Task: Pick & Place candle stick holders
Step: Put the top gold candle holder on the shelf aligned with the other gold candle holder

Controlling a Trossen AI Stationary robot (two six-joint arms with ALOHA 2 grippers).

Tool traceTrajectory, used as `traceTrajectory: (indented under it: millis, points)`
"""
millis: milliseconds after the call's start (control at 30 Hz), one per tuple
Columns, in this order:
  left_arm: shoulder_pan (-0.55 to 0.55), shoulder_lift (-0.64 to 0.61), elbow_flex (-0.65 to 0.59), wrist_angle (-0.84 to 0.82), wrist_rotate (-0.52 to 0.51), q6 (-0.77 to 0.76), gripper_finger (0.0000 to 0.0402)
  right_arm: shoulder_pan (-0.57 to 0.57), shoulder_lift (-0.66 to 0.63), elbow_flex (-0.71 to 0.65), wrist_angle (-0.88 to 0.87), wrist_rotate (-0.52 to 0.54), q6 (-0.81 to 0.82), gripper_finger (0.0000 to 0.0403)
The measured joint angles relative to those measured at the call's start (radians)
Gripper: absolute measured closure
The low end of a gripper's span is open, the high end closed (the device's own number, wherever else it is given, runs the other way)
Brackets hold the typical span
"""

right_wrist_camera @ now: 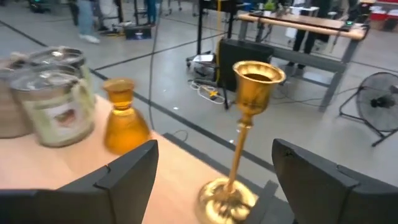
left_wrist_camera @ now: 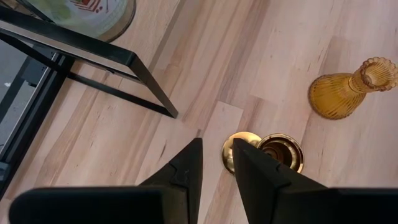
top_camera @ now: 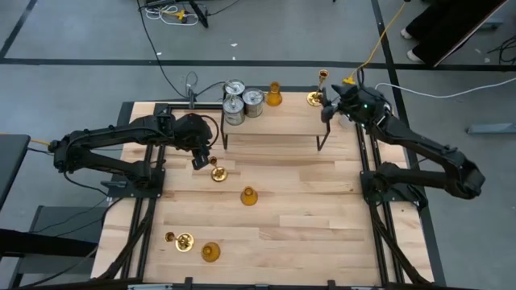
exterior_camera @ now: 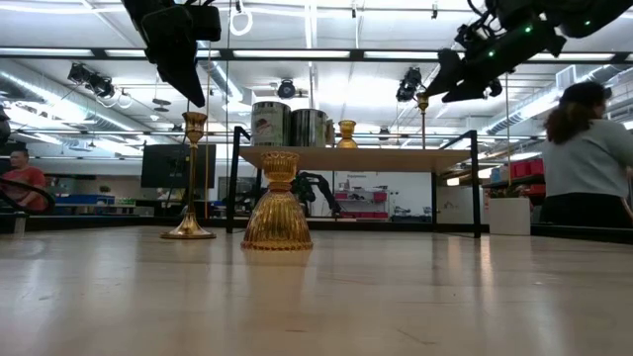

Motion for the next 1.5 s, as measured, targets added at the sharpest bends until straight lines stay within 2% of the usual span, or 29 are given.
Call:
traceTrajectory:
  millis: [433, 700, 900, 1233, 1500]
  points:
    - [0.0, 0.0, 0.0, 0.0, 0.038, 0.0, 0.0305, 0.137, -0.048, 0.0, -0.033, -0.126, 0.046, 0.0085]
    - [0.0, 0.0, 0.0, -0.025, 0.097, -0.001, 0.0295, 0.211, -0.048, 0.0, -0.032, -0.129, 0.046, 0.0085]
    - [-0.001, 0.0, 0.0, -0.094, 0.106, -0.002, 0.0239, 0.233, -0.048, 0.0, -0.004, -0.127, 0.046, 0.0085]
    - [0.0, 0.0, 0.0, -0.098, 0.113, -0.026, 0.0123, 0.236, -0.048, 0.0, 0.021, -0.127, 0.046, 0.0085]
    - [-0.001, 0.0, 0.0, -0.098, 0.114, -0.026, 0.0076, 0.236, -0.047, 0.0, 0.021, -0.127, 0.046, 0.0085]
